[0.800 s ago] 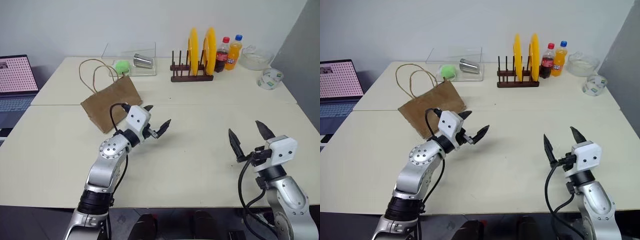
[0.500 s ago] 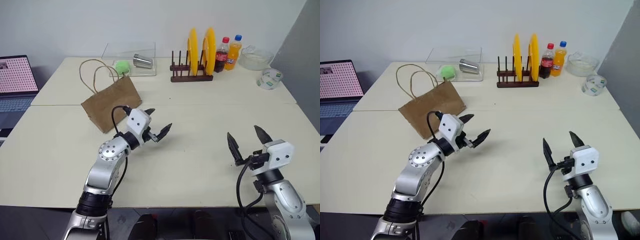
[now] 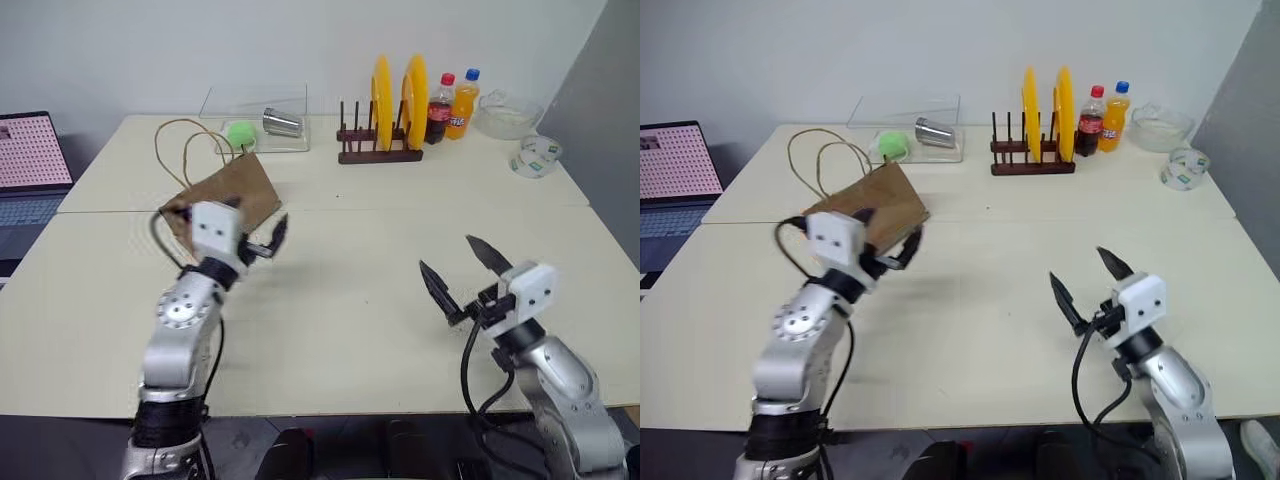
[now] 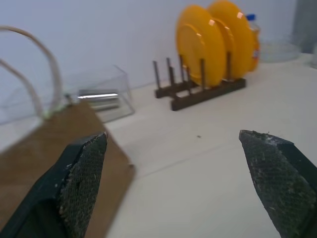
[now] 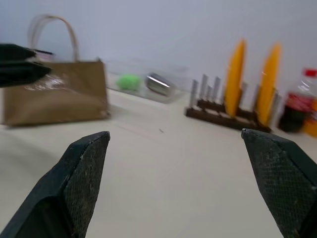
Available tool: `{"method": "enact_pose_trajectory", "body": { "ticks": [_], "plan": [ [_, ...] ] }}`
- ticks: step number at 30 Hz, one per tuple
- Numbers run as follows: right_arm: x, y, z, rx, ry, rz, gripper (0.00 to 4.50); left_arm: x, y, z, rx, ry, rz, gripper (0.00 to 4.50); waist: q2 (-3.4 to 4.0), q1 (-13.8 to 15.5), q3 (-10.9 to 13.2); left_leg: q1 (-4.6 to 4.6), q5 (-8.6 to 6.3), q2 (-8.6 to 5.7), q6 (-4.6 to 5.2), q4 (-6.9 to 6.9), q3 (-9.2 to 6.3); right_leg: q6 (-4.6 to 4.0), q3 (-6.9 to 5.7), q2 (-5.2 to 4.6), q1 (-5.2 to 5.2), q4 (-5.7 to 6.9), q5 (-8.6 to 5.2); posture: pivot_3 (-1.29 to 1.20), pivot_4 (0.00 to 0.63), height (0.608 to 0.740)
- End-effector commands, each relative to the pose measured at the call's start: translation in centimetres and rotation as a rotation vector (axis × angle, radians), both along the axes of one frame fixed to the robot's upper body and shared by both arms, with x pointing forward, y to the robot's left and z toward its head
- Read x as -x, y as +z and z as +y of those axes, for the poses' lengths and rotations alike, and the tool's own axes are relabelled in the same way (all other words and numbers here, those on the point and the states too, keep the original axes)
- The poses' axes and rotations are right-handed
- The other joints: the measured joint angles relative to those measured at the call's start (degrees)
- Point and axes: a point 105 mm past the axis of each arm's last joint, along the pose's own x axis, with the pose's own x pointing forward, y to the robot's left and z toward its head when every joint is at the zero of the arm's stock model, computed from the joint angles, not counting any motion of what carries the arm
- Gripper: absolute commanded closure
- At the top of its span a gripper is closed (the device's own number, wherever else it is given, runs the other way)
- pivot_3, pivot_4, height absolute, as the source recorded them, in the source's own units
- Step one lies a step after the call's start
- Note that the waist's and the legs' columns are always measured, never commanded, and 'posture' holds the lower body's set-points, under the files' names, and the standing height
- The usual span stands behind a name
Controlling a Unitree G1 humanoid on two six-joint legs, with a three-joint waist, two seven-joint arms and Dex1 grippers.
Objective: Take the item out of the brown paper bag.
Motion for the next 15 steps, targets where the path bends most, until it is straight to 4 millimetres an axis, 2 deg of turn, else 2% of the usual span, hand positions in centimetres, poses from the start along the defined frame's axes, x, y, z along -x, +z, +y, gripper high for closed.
{"method": "enact_pose_trajectory", "body": {
  "ticks": [1, 3, 6, 15],
  "plan": [
    [0.6, 2.6, 2.5, 0.006, 0.194, -0.046, 0.00, 0.8, 1.3, 2.6, 0.038, 0.072, -0.007, 0.02, -0.04, 0.28, 0.02, 0.00, 0.00, 0.01, 0.00, 0.00, -0.02, 0.00, -0.03, 0.00, 0.01, -0.02, 0.00, 0.00, 0.150, 0.740],
    [1.0, 3.4, 3.9, 0.046, 0.316, -0.047, 0.00, 0.5, 1.6, 4.8, 0.040, 0.118, 0.006, 0.02, -0.10, 0.36, 0.06, -0.02, 0.00, 0.00, 0.00, 0.01, -0.04, 0.00, -0.07, 0.00, 0.01, -0.02, 0.00, 0.00, 0.150, 0.740],
    [1.3, 4.1, 4.8, 0.095, 0.425, -0.044, 0.00, -0.1, 2.2, 7.2, 0.038, 0.155, 0.027, 0.02, -0.16, 0.48, 0.08, -0.04, 0.00, -0.01, 0.00, 0.01, -0.06, 0.00, -0.12, 0.00, 0.02, -0.06, 0.00, 0.00, 0.150, 0.740],
    [0.9, 4.1, 5.4, 0.143, 0.466, -0.041, 0.00, -2.8, 3.1, 9.9, 0.084, 0.095, 0.128, 0.02, -0.22, 0.37, 0.12, -0.10, 0.00, -0.01, 0.00, -0.03, -0.07, 0.00, -0.15, 0.00, -0.03, -0.14, 0.00, 0.00, 0.150, 0.740]
  ]
}}
